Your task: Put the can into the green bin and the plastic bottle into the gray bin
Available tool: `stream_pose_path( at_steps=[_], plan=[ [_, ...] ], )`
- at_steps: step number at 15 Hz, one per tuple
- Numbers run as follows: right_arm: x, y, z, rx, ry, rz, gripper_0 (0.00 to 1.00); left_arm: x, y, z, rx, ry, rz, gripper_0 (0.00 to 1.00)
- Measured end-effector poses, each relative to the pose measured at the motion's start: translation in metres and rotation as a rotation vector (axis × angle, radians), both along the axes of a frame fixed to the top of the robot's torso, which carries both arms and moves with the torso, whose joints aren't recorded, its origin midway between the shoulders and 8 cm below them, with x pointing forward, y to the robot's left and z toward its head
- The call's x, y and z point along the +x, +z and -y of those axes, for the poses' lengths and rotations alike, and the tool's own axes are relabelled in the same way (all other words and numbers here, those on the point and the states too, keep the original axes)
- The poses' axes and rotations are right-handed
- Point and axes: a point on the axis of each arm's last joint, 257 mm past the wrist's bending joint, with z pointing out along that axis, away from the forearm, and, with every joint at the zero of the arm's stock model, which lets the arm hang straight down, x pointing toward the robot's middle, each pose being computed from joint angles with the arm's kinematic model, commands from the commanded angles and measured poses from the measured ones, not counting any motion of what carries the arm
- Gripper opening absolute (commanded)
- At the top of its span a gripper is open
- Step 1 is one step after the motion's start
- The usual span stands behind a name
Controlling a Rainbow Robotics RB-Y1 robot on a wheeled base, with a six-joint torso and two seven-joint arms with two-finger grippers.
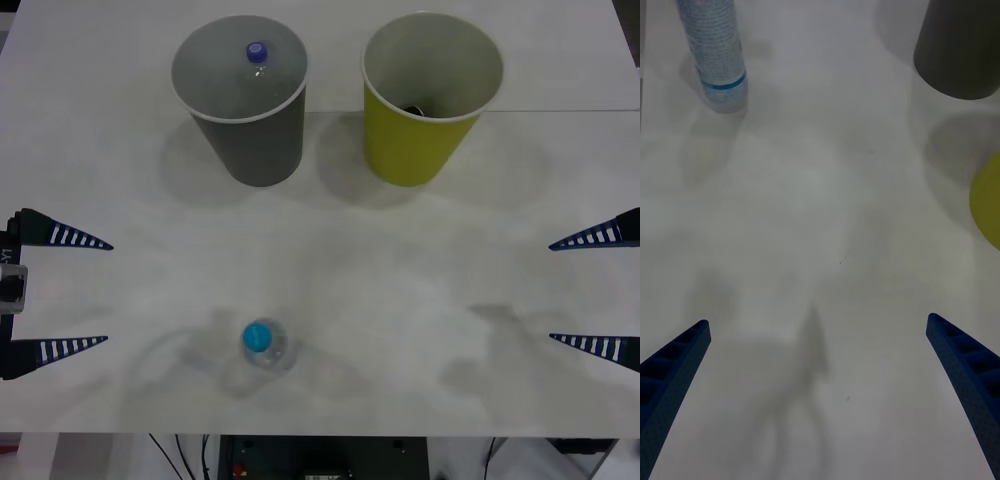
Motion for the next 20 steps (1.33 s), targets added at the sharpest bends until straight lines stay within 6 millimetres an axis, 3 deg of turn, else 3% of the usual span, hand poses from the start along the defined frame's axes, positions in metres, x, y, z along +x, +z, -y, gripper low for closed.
stream_pose_path(
  at_steps=[3, 5, 8, 20],
  plan=[
    [0.0, 0.0, 0.0, 0.0, 0.0, 0.0, 1.0, 0.0, 0.0, 0.0, 0.0, 0.0, 0.0, 1.0],
    [0.0, 0.0, 0.0, 0.0, 0.0, 0.0, 1.0, -0.01, -0.023, -0.002, -0.032, 0.027, -0.064, 1.0],
    [0.0, 0.0, 0.0, 0.0, 0.0, 0.0, 1.0, -0.012, -0.028, 0.001, -0.059, 0.035, -0.082, 1.0],
    [0.0, 0.0, 0.0, 0.0, 0.0, 0.0, 1.0, -0.022, -0.074, 0.042, -0.366, -0.024, -0.134, 1.0]
  ],
)
